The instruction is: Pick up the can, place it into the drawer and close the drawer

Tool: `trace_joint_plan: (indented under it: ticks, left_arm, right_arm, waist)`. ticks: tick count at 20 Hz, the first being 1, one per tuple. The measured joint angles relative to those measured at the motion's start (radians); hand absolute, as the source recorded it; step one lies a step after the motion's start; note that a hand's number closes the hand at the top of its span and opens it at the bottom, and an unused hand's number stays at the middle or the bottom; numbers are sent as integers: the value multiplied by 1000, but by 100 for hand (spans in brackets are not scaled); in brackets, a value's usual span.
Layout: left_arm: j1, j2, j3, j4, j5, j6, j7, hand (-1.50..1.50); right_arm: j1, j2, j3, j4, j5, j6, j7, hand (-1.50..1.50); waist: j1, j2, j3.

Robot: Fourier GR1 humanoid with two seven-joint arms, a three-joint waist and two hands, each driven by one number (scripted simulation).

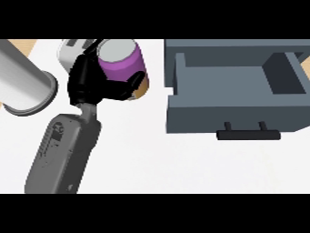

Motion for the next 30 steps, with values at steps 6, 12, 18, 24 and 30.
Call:
trace_joint_plan:
  ticks: [6,12,18,24,30]
  left_arm:
    - [-139,-1,-34,61,-5,85,41,150]
    - [-286,0,-61,150,7,161,76,150]
    - [-446,-1,-102,301,59,251,50,150]
    - [-570,-1,-122,468,135,276,-24,150]
    - [-676,-1,-159,596,221,302,-60,150]
  right_arm:
    - [6,14,31,-10,21,-12,-8,-150]
    - [-11,-3,10,-6,-5,-6,18,-150]
    - [-28,3,16,8,-1,-2,22,-150]
    - [-47,8,39,4,33,-17,17,-150]
    - [-45,14,34,-20,21,-16,34,-150]
  waist:
    - [-5,1,0]
    - [-9,2,0]
    - [-17,4,0]
    - [-23,7,0]
    - [-30,7,0]
